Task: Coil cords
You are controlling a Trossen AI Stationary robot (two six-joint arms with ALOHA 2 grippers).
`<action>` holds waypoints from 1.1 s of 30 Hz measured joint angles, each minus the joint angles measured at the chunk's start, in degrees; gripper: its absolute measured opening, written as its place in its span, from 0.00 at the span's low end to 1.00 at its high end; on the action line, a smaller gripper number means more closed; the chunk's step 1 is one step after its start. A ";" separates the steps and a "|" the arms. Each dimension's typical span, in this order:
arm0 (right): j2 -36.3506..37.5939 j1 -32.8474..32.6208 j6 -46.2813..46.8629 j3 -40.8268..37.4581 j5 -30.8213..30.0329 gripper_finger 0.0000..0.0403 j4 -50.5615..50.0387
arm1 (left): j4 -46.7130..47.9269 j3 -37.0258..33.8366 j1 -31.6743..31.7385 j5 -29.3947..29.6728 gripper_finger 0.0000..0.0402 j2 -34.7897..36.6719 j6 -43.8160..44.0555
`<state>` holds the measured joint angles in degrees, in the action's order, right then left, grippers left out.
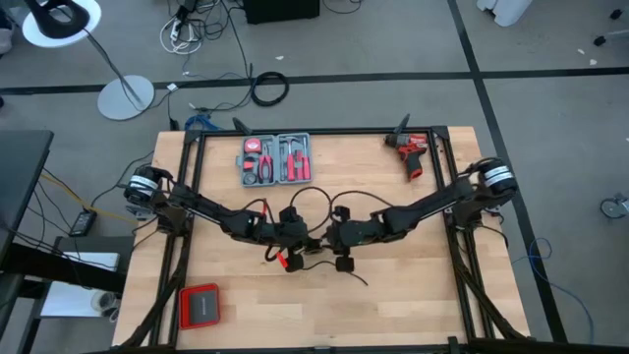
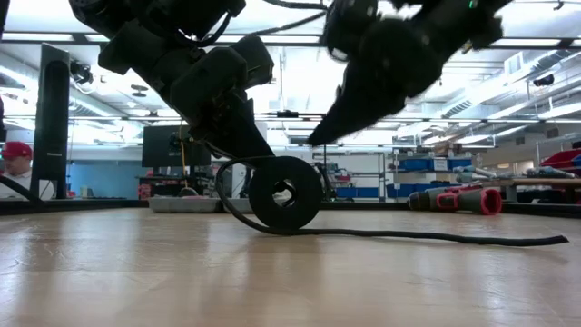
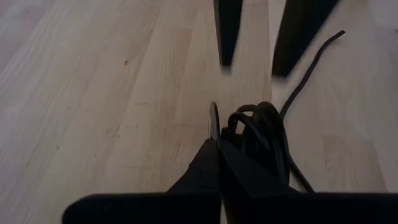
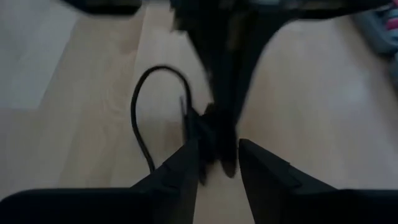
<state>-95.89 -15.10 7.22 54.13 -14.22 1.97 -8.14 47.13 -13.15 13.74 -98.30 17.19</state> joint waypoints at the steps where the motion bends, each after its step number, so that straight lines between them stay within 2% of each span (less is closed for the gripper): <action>1: 1.20 -0.32 0.75 0.02 -0.17 0.28 -1.39 | 0.00 0.00 0.00 0.08 0.00 0.00 0.00; 6: 2.49 -3.17 5.61 -0.02 -0.10 0.28 -6.09 | 0.13 0.02 -0.02 0.66 0.00 0.51 -0.17; 13: -2.13 -8.72 14.98 -0.09 -0.47 0.28 -6.19 | 3.97 2.16 -0.02 0.92 0.00 0.46 -1.63; 19: -3.20 -12.82 21.82 -0.09 -7.03 0.28 -5.66 | 4.52 2.49 -0.09 1.41 0.00 0.46 -1.85; 24: -3.39 -14.10 22.92 -0.11 -12.10 0.28 -0.51 | 2.94 2.45 -0.09 1.77 0.00 0.35 -2.33; 28: -5.01 -13.96 22.69 -0.04 -12.30 0.28 3.91 | 2.70 2.43 -0.09 2.44 0.00 0.33 -3.08; 33: -10.53 -13.96 24.27 -0.11 -13.25 0.28 3.60 | 2.50 2.43 -0.09 2.95 0.00 0.33 -3.30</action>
<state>-106.42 -29.06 31.49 54.02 -27.47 5.58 -5.64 49.56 -13.23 16.69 -97.97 13.89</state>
